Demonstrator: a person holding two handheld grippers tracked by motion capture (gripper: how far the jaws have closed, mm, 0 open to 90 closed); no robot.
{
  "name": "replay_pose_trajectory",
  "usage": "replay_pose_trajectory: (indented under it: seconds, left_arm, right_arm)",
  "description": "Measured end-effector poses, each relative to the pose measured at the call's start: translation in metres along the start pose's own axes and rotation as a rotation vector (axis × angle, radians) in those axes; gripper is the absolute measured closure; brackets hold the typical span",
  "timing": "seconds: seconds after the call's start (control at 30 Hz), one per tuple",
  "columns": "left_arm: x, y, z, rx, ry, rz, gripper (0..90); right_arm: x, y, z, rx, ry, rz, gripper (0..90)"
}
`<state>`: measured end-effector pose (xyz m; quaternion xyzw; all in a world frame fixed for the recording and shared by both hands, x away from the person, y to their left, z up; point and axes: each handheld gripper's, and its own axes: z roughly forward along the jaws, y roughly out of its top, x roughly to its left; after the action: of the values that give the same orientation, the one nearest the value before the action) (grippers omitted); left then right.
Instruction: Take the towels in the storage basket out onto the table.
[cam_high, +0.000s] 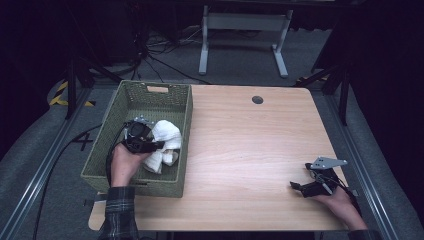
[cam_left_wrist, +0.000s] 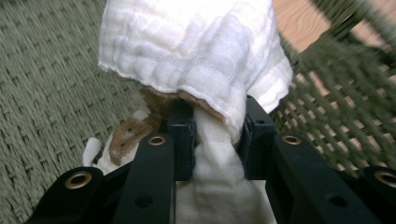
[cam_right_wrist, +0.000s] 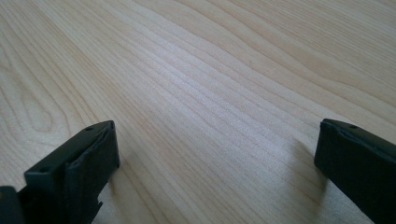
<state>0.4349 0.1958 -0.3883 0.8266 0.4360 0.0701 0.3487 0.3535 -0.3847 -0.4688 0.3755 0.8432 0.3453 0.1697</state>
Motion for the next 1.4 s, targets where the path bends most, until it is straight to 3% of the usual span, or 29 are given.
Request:
replay_pose_trajectory:
  seconds: [0.13,0.5,0.87,1.03,1.4]
  left_arm:
    - [-0.003,0.004,-0.010,-0.056,-0.004,0.021,71.8]
    - [-0.005,0.013,-0.036,-0.168,-0.034,0.022,73.1]
    - [-0.006,0.029,-0.059,-0.228,-0.046,0.040,73.9]
    - [-0.011,0.039,-0.071,-0.259,-0.079,0.037,74.1]
    - [-0.034,0.070,-0.087,-0.295,-0.127,0.109,74.1]
  right_arm:
    - [0.000,0.000,0.000,-0.001,-0.001,-0.001,0.3]
    - [0.000,0.000,0.000,-0.001,-0.001,-0.001,0.3]
    - [0.000,0.000,0.000,0.000,-0.001,0.001,0.3]
    - [0.000,0.000,0.000,-0.001,-0.001,-0.001,0.4]
    - [0.000,0.000,0.000,0.000,0.000,0.002,0.3]
